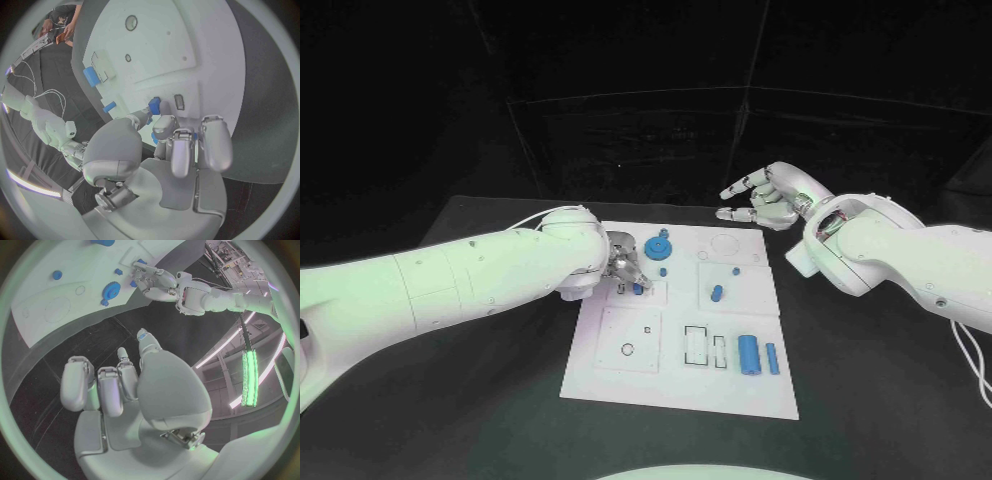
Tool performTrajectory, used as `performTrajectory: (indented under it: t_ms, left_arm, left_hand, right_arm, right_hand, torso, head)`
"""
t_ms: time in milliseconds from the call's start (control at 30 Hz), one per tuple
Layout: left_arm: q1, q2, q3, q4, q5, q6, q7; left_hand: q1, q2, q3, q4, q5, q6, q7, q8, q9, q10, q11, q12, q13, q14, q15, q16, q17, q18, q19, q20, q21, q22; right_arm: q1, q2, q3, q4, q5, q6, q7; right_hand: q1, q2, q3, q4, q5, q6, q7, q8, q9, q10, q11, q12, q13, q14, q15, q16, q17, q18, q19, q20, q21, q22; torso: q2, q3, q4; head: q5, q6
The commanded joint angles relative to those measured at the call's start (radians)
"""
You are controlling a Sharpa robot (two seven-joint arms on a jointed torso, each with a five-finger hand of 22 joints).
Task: Assemble the parts on the task board
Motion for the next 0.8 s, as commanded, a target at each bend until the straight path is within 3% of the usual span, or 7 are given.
performTrajectory:
  t_ms: [33,200,467,667,733,800]
  left_arm:
    - [-0.003,0.001,-0.003,-0.003,-0.003,0.028,-0.006]
    - [-0.003,0.002,-0.003,-0.006,-0.003,0.026,-0.006]
    - [-0.003,-0.005,-0.002,0.001,-0.003,0.008,-0.005]
    - [-0.003,-0.02,0.0,0.017,-0.003,-0.011,-0.005]
    - [-0.002,-0.028,0.005,0.028,-0.003,-0.017,-0.005]
    - [-0.001,-0.033,0.017,0.035,-0.002,-0.021,-0.004]
  left_hand:
    - [-0.019,-0.002,-0.016,0.006,0.0,0.007,-0.002,0.005,0.003,0.008,-0.003,0.004,0.001,0.106,-0.007,0.006,0.263,-0.018,0.03,-0.008,0.004,0.003]
    - [-0.056,-0.018,-0.075,0.036,-0.002,0.011,-0.001,0.011,0.008,0.009,-0.001,0.008,0.003,0.106,-0.007,0.006,0.263,-0.019,0.031,-0.008,0.005,0.007]
    - [-0.127,-0.063,-0.234,0.107,-0.005,0.011,-0.007,0.015,0.014,0.01,-0.007,0.012,0.005,0.106,-0.012,0.006,0.263,-0.02,0.031,-0.013,0.008,0.013]
    - [-0.129,-0.064,-0.313,0.154,-0.004,0.01,-0.012,0.016,0.018,0.011,-0.012,0.014,0.007,0.106,-0.017,0.006,0.263,-0.021,0.032,-0.019,0.009,0.018]
    - [-0.122,-0.062,-0.331,0.164,-0.004,0.01,-0.012,0.017,0.019,0.01,-0.012,0.014,0.006,0.106,-0.017,0.006,0.263,-0.02,0.031,-0.02,0.008,0.017]
    - [-0.112,-0.059,-0.351,0.175,-0.004,0.008,-0.013,0.017,0.02,0.009,-0.013,0.013,0.005,0.106,-0.018,0.006,0.263,-0.02,0.031,-0.021,0.006,0.015]
  right_arm:
    - [0.002,0.001,0.0,0.001,-0.003,0.006,0.003]
    - [0.002,0.0,0.0,0.0,-0.003,0.005,0.004]
    - [0.002,0.0,0.0,-0.001,-0.003,0.006,0.005]
    - [0.002,0.0,0.0,-0.004,-0.003,0.006,0.006]
    - [0.002,0.0,0.0,-0.006,-0.003,0.006,0.007]
    - [0.002,0.001,0.0,-0.007,-0.003,0.006,0.007]
  right_hand:
    - [-0.003,0.009,-0.002,-0.005,0.003,0.007,-0.002,0.005,0.0,-0.006,-0.004,-0.006,0.052,0.071,-0.004,-0.007,0.098,-0.001,-0.006,-0.002,-0.004,-0.004]
    - [-0.005,0.009,-0.003,-0.004,0.002,0.007,-0.002,0.005,0.0,-0.007,-0.004,-0.008,0.05,0.07,-0.004,-0.009,0.095,0.0,-0.008,-0.002,-0.007,-0.009]
    - [-0.01,0.009,-0.007,-0.002,0.0,0.006,-0.002,0.005,-0.001,-0.011,-0.004,-0.014,0.045,0.069,-0.004,-0.012,0.087,0.002,-0.013,-0.002,-0.012,-0.02]
    - [-0.012,0.009,-0.009,-0.002,-0.002,0.005,-0.002,0.005,-0.001,-0.013,-0.004,-0.016,0.043,0.068,-0.004,-0.014,0.084,0.003,-0.015,-0.002,-0.014,-0.024]
    - [-0.012,0.009,-0.009,-0.002,-0.002,0.005,-0.002,0.005,-0.001,-0.013,-0.004,-0.016,0.043,0.068,-0.004,-0.014,0.084,0.003,-0.015,-0.002,-0.014,-0.024]
    - [-0.012,0.009,-0.009,-0.002,-0.002,0.005,-0.002,0.005,-0.001,-0.013,-0.004,-0.016,0.043,0.068,-0.004,-0.014,0.084,0.003,-0.015,-0.002,-0.014,-0.024]
  torso:
    - [0.0,-0.0008,0.001]
    - [0.001,-0.001,0.0005]
    - [0.001,-0.0016,0.0012]
    - [0.001,-0.0024,0.0016]
    - [0.0,-0.0021,0.0014]
    - [0.001,-0.0023,0.0009]
  head:
    - [0.0,0.0]
    - [0.0,0.001]
    - [-0.001,0.002]
    - [-0.001,0.002]
    - [-0.001,0.002]
    - [-0.001,0.003]
